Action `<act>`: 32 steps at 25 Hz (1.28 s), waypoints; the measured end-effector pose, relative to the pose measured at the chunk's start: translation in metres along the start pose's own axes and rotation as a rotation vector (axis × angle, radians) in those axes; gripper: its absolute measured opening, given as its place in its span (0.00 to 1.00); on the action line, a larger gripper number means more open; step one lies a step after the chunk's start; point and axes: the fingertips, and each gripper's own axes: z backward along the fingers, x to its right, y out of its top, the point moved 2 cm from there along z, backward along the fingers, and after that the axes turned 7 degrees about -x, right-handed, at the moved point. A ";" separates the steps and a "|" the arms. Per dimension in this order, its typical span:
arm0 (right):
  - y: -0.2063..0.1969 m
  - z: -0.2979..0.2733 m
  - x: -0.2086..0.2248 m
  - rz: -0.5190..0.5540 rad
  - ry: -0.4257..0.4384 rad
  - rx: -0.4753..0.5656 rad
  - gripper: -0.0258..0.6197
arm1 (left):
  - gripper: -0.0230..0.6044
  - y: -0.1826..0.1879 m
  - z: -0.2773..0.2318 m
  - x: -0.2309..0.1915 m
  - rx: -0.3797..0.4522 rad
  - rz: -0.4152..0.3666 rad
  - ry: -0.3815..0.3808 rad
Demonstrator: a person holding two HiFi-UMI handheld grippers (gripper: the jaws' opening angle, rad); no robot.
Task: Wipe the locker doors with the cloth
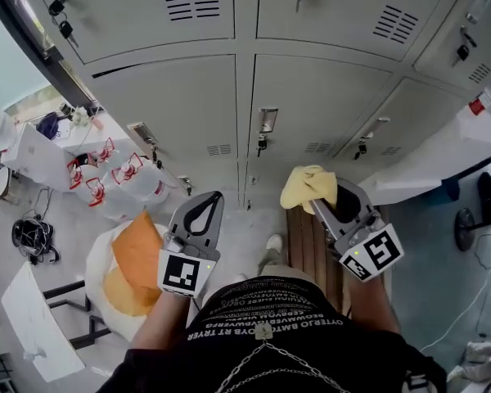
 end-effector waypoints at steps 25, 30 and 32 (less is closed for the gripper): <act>0.131 -0.117 0.032 0.203 0.116 0.081 0.22 | 0.05 -0.010 -0.031 -0.015 -0.052 0.033 0.051; 0.130 -0.132 0.041 0.333 -0.017 0.027 0.22 | 0.05 -0.012 -0.031 -0.011 -0.066 0.038 0.041; 0.130 -0.133 0.048 0.347 -0.052 0.017 0.22 | 0.05 -0.012 -0.032 -0.010 -0.064 0.033 0.038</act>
